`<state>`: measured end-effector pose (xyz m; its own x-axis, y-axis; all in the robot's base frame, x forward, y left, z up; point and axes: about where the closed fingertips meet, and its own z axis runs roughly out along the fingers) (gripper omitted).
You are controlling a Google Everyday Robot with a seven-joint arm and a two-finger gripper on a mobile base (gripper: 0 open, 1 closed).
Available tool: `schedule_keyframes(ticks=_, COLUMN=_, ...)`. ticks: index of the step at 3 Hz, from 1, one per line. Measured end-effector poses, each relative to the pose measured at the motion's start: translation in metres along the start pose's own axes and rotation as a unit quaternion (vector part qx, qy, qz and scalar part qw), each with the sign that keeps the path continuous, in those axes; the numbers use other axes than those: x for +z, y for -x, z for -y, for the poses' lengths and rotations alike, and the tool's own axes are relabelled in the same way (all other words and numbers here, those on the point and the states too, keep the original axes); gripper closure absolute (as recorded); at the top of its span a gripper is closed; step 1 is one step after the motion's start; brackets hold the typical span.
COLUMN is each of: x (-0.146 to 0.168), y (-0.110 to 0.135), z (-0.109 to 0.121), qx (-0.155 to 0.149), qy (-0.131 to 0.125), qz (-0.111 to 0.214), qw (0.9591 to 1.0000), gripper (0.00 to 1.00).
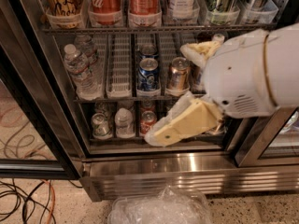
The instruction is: Pick coke can from top shelf of fridge
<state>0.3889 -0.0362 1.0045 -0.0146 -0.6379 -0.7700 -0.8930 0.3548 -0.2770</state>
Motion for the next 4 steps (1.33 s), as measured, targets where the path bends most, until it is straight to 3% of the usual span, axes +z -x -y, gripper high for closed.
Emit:
schedule_keyframes(ticks=1, x=0.031, y=0.012, z=-0.019, qx=0.048, qy=-0.034, qz=0.039, qw=0.9975, gripper=0.00)
schedule_keyframes(ticks=2, x=0.042, y=0.030, z=-0.011, qx=0.082, qy=-0.100, qz=0.056, qw=0.9901, gripper=0.00)
schedule_keyframes(ticks=3, x=0.040, y=0.044, z=0.017, qx=0.118, qy=-0.177, qz=0.062, qw=0.9752, gripper=0.00)
schedule_keyframes(ticks=4, x=0.040, y=0.044, z=0.017, qx=0.118, qy=-0.177, qz=0.062, qw=0.9752, gripper=0.00)
